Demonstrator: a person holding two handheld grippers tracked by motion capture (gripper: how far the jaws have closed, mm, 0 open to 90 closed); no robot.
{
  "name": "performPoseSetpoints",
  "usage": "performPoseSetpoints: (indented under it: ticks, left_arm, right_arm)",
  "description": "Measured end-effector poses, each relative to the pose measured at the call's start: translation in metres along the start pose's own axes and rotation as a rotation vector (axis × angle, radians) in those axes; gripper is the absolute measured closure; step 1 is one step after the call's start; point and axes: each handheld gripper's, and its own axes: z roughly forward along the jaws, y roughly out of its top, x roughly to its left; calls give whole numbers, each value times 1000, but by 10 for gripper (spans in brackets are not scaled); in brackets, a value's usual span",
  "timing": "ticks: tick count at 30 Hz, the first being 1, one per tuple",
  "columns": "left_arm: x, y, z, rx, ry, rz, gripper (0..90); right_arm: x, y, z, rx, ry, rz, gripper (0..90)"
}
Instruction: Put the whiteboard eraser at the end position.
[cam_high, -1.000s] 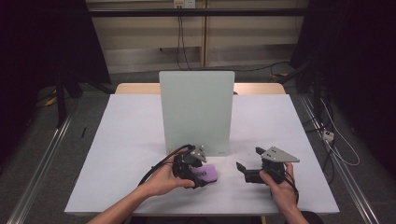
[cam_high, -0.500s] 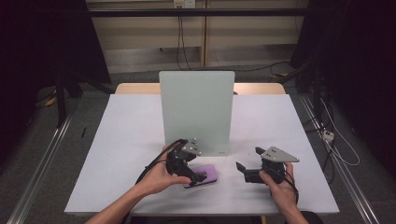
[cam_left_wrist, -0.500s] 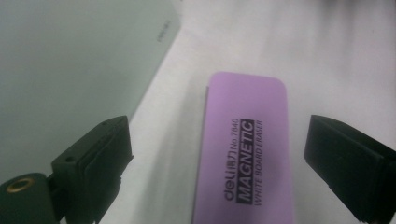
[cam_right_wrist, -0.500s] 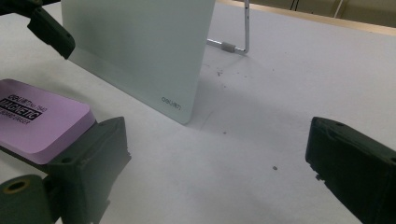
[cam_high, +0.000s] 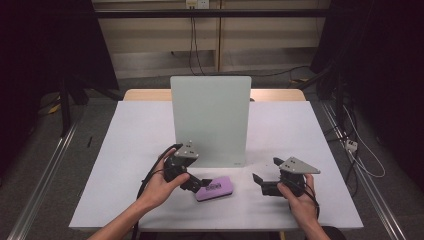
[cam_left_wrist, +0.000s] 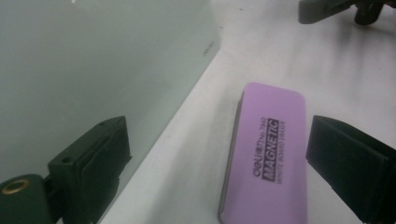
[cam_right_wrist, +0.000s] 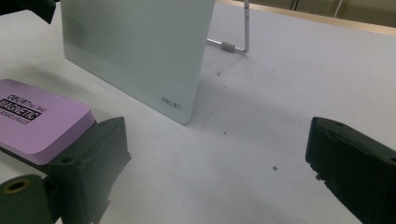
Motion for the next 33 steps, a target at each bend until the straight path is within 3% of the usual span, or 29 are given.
performPoseSetpoints:
  ticks: [2, 3, 4, 12, 16, 29, 33]
  left_arm:
    - [3, -4, -5, -34, 11, -14, 64]
    - [4, -5, -8, -30, 34, -14, 64]
    - [6, -7, -11, -41, 26, -21, 64]
    - [15, -24, -31, -93, 98, -59, 64]
    - [20, -35, -39, -122, 152, -77, 64]
    - [29, -69, -68, -195, 223, -185, 64]
    - [29, -82, -69, -194, 238, -190, 64]
  right_arm:
    - [0, 0, 0, 0, 0, 0, 56]
    - [1, 0, 0, 0, 0, 1, 56]
    - [1, 0, 0, 0, 0, 0, 56]
    - [0, -1, -1, 2, -5, 5, 56]
    - [0, -1, -2, 0, -10, 11, 56]
    - [-1, -4, -6, 2, -24, 25, 55]
    - [-2, -5, -7, 5, -29, 30, 55]
